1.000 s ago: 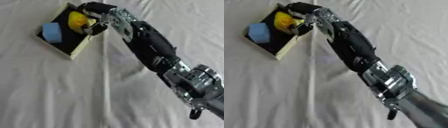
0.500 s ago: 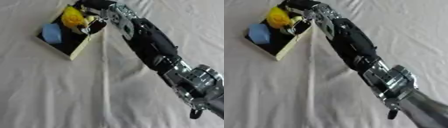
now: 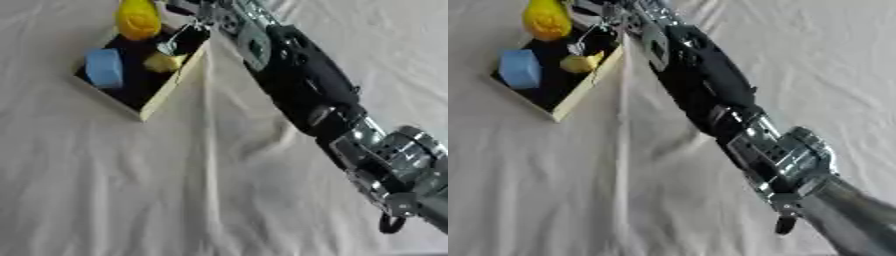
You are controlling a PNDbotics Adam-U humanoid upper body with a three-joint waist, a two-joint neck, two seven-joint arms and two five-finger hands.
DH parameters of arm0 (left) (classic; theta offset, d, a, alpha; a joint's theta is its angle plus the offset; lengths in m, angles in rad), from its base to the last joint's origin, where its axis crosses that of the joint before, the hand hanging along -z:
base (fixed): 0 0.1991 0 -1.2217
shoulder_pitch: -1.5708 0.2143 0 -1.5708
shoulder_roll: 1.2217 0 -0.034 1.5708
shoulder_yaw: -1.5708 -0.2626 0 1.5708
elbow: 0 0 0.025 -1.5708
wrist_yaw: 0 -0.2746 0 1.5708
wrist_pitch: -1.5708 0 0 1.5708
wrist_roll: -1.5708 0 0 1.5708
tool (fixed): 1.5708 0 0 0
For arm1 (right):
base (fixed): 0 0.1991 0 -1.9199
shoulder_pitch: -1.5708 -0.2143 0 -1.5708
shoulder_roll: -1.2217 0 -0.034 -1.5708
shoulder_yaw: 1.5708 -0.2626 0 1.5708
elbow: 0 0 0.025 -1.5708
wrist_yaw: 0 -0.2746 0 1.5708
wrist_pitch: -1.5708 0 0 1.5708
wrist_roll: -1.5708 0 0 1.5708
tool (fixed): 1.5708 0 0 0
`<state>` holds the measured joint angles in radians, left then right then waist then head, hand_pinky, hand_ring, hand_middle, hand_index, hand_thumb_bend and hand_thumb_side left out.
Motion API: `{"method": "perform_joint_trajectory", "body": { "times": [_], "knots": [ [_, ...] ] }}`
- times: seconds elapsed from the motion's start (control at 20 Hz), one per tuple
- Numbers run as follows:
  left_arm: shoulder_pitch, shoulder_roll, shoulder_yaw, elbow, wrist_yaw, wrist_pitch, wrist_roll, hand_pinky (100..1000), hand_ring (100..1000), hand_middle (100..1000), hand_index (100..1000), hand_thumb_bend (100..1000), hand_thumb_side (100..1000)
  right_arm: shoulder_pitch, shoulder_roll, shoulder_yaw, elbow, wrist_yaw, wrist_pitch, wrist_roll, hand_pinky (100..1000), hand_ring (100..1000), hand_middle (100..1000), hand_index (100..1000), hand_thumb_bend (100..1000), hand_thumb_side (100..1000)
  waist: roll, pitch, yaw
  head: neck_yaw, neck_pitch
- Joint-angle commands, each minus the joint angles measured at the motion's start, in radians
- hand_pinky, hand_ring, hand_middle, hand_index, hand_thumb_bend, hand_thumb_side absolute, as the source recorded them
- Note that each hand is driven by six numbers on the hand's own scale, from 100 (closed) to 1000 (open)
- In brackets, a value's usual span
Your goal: Pick up objects on the table and place them in the box.
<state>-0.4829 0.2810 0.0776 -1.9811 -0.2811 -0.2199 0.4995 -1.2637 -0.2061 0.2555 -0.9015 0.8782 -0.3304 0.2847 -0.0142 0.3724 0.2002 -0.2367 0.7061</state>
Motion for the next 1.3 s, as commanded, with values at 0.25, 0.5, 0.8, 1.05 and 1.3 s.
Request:
{"method": "perform_joint_trajectory", "body": {
  "times": [0.25,0.5,0.8,1.05,1.3],
  "knots": [
    [-0.008,0.004,-0.002,-0.019,0.009,-0.003,-0.005,785,757,697,893,172,436,-0.025,-0.001,-0.001,0.017,0.047,0.002,0.019,944,932,816,935,289,114,0.006,-0.026,0.006,-0.008,0.001],
    [-0.009,0.002,-0.001,-0.019,0.011,-0.003,-0.004,785,757,697,893,177,437,-0.02,0.007,-0.02,0.05,0.083,0.026,0.004,954,933,821,936,414,125,0.003,-0.023,0.009,-0.007,0.003],
    [-0.005,0.004,-0.001,-0.019,0.012,-0.002,-0.005,785,757,699,893,179,437,-0.018,0.008,-0.021,0.032,0.036,0.051,-0.013,948,921,804,933,390,100,0.005,-0.026,0.006,-0.004,0.006],
    [0.006,0.007,0.001,-0.019,0.008,0.002,-0.004,785,757,699,892,179,435,-0.014,-0.028,-0.016,-0.052,-0.059,0.079,-0.007,931,899,781,920,254,100,0.01,-0.039,-0.004,0.003,0.017],
    [0.029,0.019,0.009,-0.019,-0.001,0.009,0.003,785,758,700,892,179,432,-0.01,-0.125,0.0,-0.206,-0.226,0.132,-0.002,917,883,763,902,195,100,0.013,-0.062,-0.025,0.02,0.036]
  ]
}}
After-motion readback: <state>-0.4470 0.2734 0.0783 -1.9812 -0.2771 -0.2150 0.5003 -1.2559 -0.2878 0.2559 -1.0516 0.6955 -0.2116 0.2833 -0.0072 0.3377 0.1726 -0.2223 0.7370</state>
